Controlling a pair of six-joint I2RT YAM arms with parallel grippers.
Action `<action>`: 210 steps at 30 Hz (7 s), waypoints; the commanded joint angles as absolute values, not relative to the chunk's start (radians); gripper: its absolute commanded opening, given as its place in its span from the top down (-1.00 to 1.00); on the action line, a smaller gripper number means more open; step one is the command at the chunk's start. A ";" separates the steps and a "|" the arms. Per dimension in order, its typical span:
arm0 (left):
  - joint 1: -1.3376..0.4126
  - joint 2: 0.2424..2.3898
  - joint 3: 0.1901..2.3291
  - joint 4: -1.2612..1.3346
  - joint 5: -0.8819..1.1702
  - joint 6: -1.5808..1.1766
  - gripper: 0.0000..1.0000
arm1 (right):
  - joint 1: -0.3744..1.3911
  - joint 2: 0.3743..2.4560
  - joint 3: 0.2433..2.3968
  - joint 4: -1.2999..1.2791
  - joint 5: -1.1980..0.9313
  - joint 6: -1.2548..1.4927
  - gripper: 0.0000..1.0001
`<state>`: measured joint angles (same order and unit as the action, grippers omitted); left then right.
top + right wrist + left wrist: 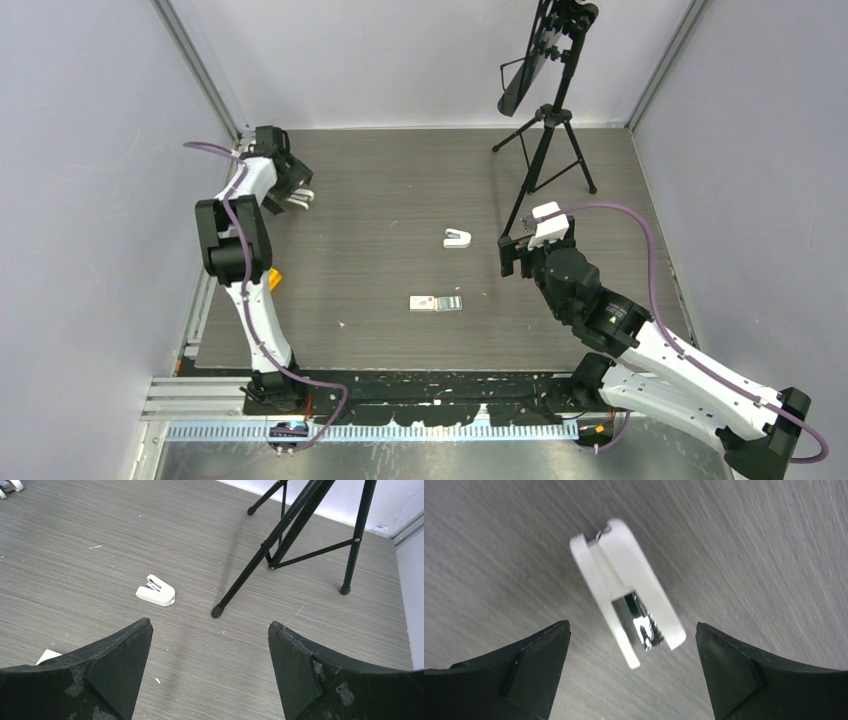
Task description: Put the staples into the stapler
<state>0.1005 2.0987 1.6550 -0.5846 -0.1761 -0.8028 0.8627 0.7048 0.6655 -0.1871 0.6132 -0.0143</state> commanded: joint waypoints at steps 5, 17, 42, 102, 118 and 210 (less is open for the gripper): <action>0.127 2.259 1.874 -0.634 -0.203 -0.831 -0.99 | 0.865 0.722 0.663 -0.133 0.657 -0.047 -0.80; 0.143 2.262 1.846 -0.611 -0.107 -0.780 -0.30 | 0.865 0.780 0.693 -0.166 0.611 -0.047 -0.78; -0.041 1.539 1.043 -0.092 0.380 -0.975 0.30 | 0.865 1.139 0.777 0.240 0.230 0.339 -0.68; -0.348 0.880 0.962 -0.645 -0.067 -0.325 -0.99 | 0.836 1.609 1.023 -0.046 -0.236 -0.438 0.89; -0.349 0.550 0.815 -0.590 0.071 -0.011 -0.99 | 0.792 1.776 1.101 -0.119 -0.437 -0.633 0.38; -0.671 1.427 1.074 -0.396 0.625 0.695 0.98 | 0.787 0.598 0.233 0.489 -0.238 0.064 -0.98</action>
